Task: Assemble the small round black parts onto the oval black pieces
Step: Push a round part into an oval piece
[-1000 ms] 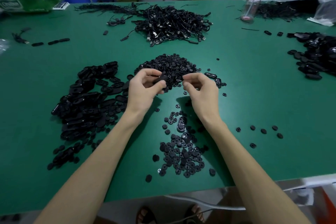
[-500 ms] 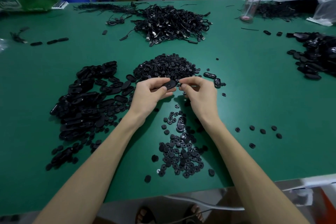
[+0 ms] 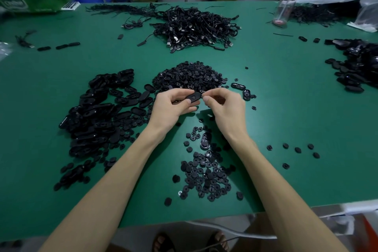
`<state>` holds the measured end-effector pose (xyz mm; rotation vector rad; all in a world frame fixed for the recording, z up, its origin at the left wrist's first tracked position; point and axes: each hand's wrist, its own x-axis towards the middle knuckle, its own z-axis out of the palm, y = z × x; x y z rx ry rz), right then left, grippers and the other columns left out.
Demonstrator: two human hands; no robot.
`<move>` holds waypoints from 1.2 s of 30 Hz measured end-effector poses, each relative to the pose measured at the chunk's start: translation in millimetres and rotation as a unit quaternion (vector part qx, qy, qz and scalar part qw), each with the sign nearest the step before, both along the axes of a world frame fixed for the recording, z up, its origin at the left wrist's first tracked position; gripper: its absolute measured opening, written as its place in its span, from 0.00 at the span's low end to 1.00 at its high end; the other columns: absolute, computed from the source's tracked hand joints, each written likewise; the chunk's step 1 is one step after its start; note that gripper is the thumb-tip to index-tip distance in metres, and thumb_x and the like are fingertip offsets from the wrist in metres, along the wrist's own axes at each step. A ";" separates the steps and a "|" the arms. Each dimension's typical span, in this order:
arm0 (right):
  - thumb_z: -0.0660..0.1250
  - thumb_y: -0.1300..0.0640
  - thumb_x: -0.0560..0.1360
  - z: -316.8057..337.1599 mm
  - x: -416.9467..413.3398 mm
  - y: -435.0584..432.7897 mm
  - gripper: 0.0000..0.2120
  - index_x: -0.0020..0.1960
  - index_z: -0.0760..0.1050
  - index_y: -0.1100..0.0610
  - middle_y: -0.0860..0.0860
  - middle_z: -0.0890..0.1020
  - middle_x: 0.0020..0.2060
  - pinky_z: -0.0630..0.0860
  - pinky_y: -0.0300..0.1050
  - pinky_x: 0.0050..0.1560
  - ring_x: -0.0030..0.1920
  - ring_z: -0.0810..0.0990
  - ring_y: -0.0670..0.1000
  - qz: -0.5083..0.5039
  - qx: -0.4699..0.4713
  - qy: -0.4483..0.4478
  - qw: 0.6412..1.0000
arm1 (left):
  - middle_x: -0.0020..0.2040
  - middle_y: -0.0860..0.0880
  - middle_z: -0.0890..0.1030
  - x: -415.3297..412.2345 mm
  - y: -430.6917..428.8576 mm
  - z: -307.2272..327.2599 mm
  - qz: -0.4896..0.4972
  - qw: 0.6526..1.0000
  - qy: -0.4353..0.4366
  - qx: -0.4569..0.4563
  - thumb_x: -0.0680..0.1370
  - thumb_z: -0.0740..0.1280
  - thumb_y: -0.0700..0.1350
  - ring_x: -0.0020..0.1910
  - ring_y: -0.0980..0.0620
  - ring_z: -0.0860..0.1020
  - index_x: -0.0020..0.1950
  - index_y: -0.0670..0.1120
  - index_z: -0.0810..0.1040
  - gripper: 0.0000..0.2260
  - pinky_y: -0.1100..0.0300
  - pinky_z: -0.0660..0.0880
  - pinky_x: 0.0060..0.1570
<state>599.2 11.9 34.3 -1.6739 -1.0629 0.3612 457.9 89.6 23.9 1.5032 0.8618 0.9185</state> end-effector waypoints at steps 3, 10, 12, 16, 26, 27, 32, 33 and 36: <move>0.71 0.57 0.80 0.4 -2.8 -1.2 0.02 0.50 0.84 0.52 0.44 0.84 0.40 0.80 0.44 0.47 0.43 0.82 0.45 0.000 0.008 -0.023 1.000 | 0.58 0.37 0.82 0.0 -0.6 0.6 0.003 1.000 0.002 0.002 0.81 0.67 0.31 0.50 0.46 0.87 0.64 0.36 0.81 0.12 0.55 0.84 0.54; 0.72 0.58 0.79 2.3 -2.6 -1.2 0.04 0.52 0.85 0.55 0.44 0.85 0.40 0.78 0.39 0.48 0.40 0.80 0.40 0.037 0.010 0.013 0.999 | 0.55 0.42 0.83 -0.2 -2.6 1.4 0.009 1.000 -0.010 0.008 0.81 0.67 0.30 0.49 0.49 0.87 0.62 0.37 0.82 0.12 0.60 0.83 0.50; 0.72 0.60 0.79 1.9 -2.8 -0.8 0.04 0.53 0.85 0.55 0.44 0.85 0.42 0.79 0.40 0.50 0.42 0.81 0.40 0.038 0.012 0.006 0.999 | 0.55 0.42 0.83 -0.1 -2.4 1.5 0.011 1.000 -0.017 0.006 0.81 0.67 0.30 0.48 0.50 0.87 0.62 0.37 0.83 0.11 0.59 0.83 0.50; 0.73 0.63 0.77 0.8 -3.9 0.0 0.08 0.55 0.81 0.55 0.46 0.85 0.43 0.78 0.38 0.50 0.46 0.83 0.43 0.039 0.016 0.004 0.999 | 0.54 0.41 0.82 0.7 -1.9 0.9 0.021 1.000 -0.017 -0.002 0.80 0.68 0.30 0.46 0.49 0.87 0.62 0.36 0.82 0.11 0.59 0.83 0.48; 0.74 0.61 0.77 0.1 -0.6 0.6 0.04 0.48 0.85 0.52 0.44 0.85 0.41 0.77 0.37 0.50 0.42 0.81 0.40 0.033 0.019 0.013 0.999 | 0.49 0.43 0.83 -0.6 -1.3 0.0 0.023 0.999 -0.032 -0.004 0.79 0.70 0.31 0.45 0.47 0.88 0.56 0.39 0.84 0.08 0.59 0.84 0.48; 0.74 0.61 0.77 -0.3 -0.6 0.9 0.04 0.48 0.85 0.53 0.44 0.85 0.41 0.77 0.37 0.50 0.42 0.81 0.41 0.030 0.017 0.007 0.999 | 0.48 0.44 0.83 -0.4 -1.6 0.0 0.020 0.999 -0.033 -0.005 0.79 0.70 0.30 0.45 0.47 0.88 0.56 0.39 0.84 0.08 0.59 0.83 0.48; 0.73 0.62 0.77 -4.1 -6.7 2.0 0.04 0.50 0.84 0.54 0.46 0.85 0.42 0.78 0.37 0.49 0.44 0.82 0.43 0.023 0.000 -0.066 0.998 | 0.51 0.40 0.83 0.4 -2.4 -0.3 -0.003 1.000 -0.031 0.001 0.79 0.71 0.31 0.46 0.46 0.88 0.56 0.39 0.83 0.07 0.57 0.84 0.49; 0.73 0.62 0.77 -4.5 -7.7 1.9 0.04 0.49 0.84 0.54 0.46 0.85 0.41 0.78 0.37 0.48 0.43 0.82 0.43 0.021 0.003 -0.072 0.997 | 0.51 0.39 0.83 0.7 -2.4 -0.4 -0.006 0.999 -0.031 0.001 0.79 0.71 0.31 0.46 0.46 0.87 0.56 0.38 0.83 0.08 0.57 0.84 0.49; 0.73 0.62 0.76 -4.4 -8.1 1.9 0.05 0.48 0.83 0.53 0.45 0.84 0.40 0.77 0.34 0.45 0.42 0.81 0.42 0.015 0.013 -0.070 0.997 | 0.49 0.40 0.83 0.7 -2.2 -0.4 -0.011 0.999 -0.034 -0.002 0.78 0.72 0.31 0.46 0.47 0.87 0.56 0.37 0.83 0.08 0.57 0.84 0.49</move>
